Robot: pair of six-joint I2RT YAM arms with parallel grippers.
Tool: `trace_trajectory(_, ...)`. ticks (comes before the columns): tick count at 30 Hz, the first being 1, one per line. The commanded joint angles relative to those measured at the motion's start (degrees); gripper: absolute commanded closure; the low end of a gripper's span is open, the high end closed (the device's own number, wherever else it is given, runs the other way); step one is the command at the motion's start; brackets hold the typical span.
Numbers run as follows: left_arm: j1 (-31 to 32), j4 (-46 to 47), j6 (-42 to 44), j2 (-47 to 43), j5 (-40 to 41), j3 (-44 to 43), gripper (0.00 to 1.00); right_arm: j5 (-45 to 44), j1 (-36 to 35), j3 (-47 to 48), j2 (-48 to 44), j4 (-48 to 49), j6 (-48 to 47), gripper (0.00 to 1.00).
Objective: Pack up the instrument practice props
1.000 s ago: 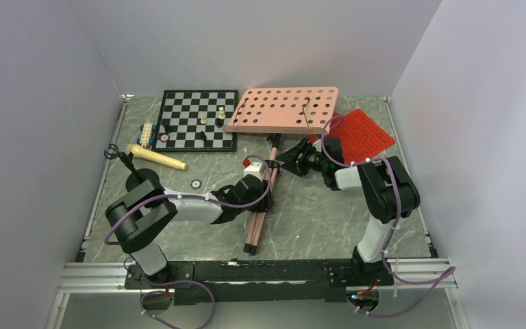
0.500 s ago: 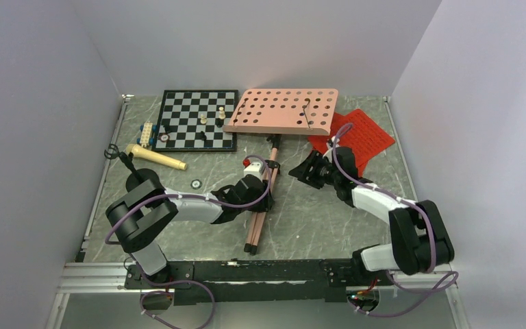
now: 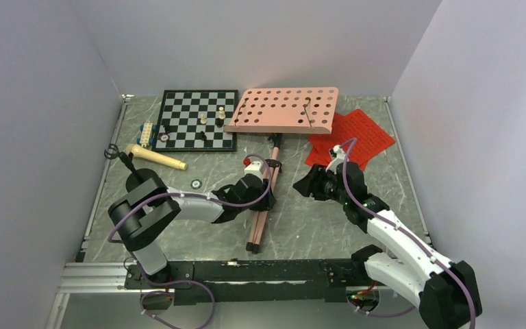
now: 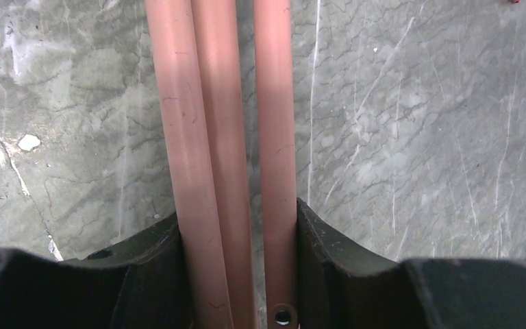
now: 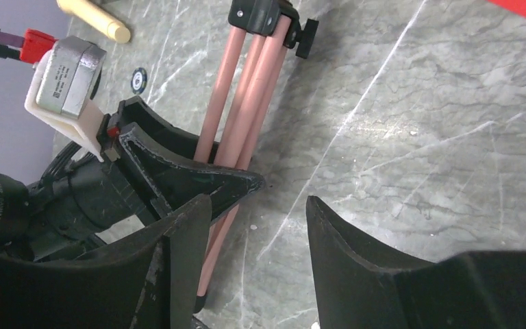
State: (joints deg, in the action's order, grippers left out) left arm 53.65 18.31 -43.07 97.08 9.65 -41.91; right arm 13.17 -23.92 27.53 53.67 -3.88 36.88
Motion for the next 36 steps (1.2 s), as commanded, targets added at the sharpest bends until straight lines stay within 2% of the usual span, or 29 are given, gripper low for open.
trace_trajectory(1, -2.05, 5.65, 3.36, -1.3, 4.62, 2.23, 0.61, -3.31, -0.4, 0.23, -3.85, -5.17, -3.06, 0.42)
trace_trajectory(5, -2.06, 4.03, 2.94, -4.06, 5.81, 2.89, 0.41, -2.57, -0.42, 1.62, -5.13, -6.74, -3.83, 0.42)
trace_trajectory(10, -2.01, 1.98, 1.86, -8.5, 7.34, 5.26, 0.25, -2.12, -0.47, 2.51, -6.13, -8.23, -4.68, 0.41)
trace_trajectory(20, -1.89, -2.26, 4.31, -17.18, 7.24, 6.86, 0.13, -1.92, -0.43, 4.01, -8.32, -9.73, -5.71, 0.41)
trace_trajectory(25, -1.27, -11.9, 6.99, -25.81, 6.74, 5.68, 0.1, -3.08, -0.87, 6.92, -9.55, -12.38, -10.12, 0.4)
trace_trajectory(28, -1.14, -20.69, 7.21, -31.43, 8.43, 4.59, 0.06, -10.79, -3.93, 8.8, -10.56, -15.2, -13.06, 0.4)
trace_trajectory(30, -1.18, -25.3, 5.31, -35.68, 10.82, 4.68, 0.01, -20.22, -8.05, 9.39, -11.27, -16.7, -14.18, 0.4)
trace_trajectory(33, -1.1, -30.3, 2.18, -41.36, 13.29, 4.46, 0.01, -33.48, -14.05, 9.95, -11.46, -18.32, -14.02, 0.35)
trace_trajectory(36, -1.09, -37.17, -1.87, -44.81, 16.73, 2.21, 0.01, -38.89, -15.01, 10.77, -11.39, -17.88, -10.25, 0.3)
